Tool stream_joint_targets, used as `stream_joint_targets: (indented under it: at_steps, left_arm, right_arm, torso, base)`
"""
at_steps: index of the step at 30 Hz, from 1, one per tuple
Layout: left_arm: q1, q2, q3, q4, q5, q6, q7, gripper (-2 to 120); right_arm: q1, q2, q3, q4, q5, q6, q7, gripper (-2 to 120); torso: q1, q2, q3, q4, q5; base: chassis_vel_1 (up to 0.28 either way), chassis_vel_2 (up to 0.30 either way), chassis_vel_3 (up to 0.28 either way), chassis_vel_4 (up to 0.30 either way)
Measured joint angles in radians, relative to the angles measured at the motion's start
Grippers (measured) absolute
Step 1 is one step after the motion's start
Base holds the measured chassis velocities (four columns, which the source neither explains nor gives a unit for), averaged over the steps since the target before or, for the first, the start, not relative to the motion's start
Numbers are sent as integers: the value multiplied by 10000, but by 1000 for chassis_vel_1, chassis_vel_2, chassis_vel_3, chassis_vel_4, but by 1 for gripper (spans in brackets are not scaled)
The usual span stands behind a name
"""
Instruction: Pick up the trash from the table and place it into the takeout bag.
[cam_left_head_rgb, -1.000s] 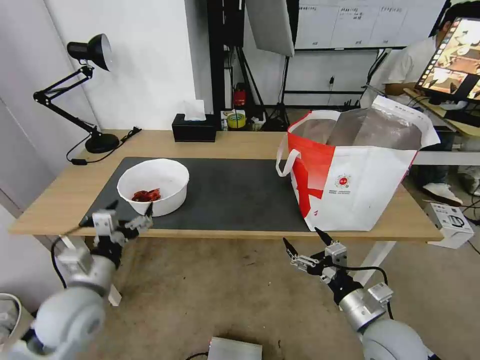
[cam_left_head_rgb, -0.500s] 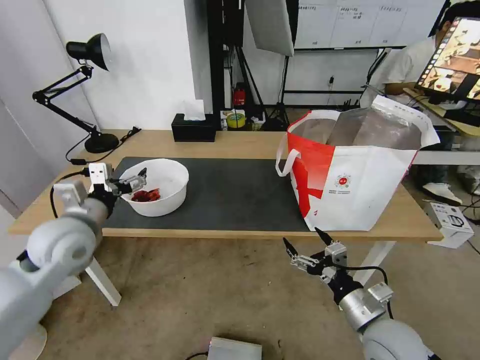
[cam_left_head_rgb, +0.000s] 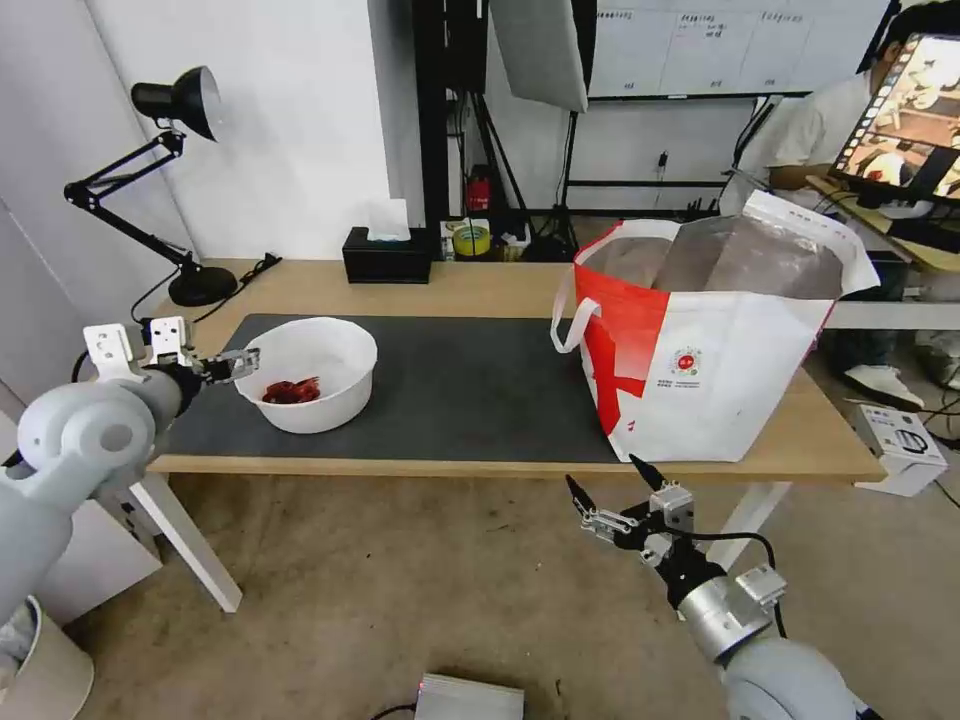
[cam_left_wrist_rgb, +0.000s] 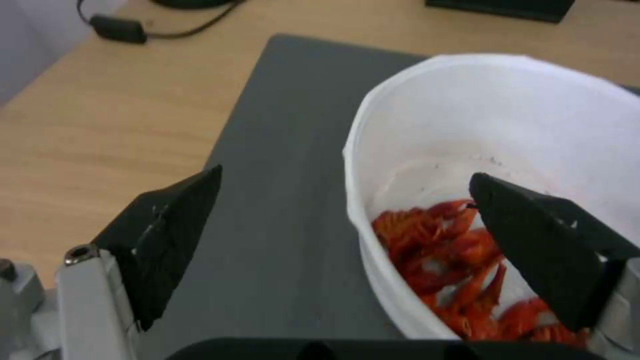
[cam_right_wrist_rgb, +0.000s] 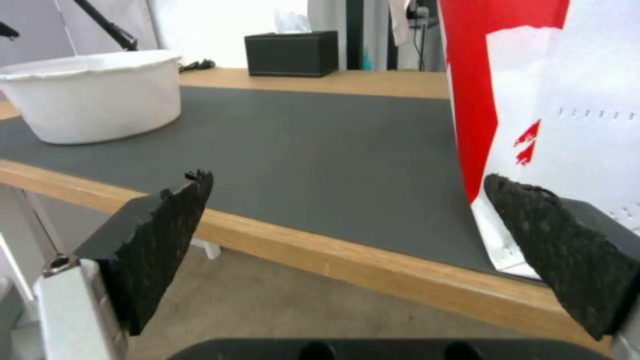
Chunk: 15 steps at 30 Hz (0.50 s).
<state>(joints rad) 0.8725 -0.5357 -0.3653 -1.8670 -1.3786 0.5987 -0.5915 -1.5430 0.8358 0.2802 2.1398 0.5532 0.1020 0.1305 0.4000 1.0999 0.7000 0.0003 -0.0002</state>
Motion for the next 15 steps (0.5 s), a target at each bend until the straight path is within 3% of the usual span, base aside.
stream_joint_targets:
  at_steps: [5, 15]
  left_arm:
    - [-325, 44, 98, 22, -1066, 844, -360, 100]
    - [-660, 46, 175, 384, -2122, 1238, -315, 100]
  right_arm:
    - [1, 0, 0, 0, 0, 0, 0, 100]
    - [1, 0, 0, 0, 0, 0, 0, 100]
  torso:
    - [0, 0, 0, -4, 3]
    - [0, 0, 0, -3, 2]
  base:
    - [0, 0, 0, 0]
    - [0, 0, 0, 0]
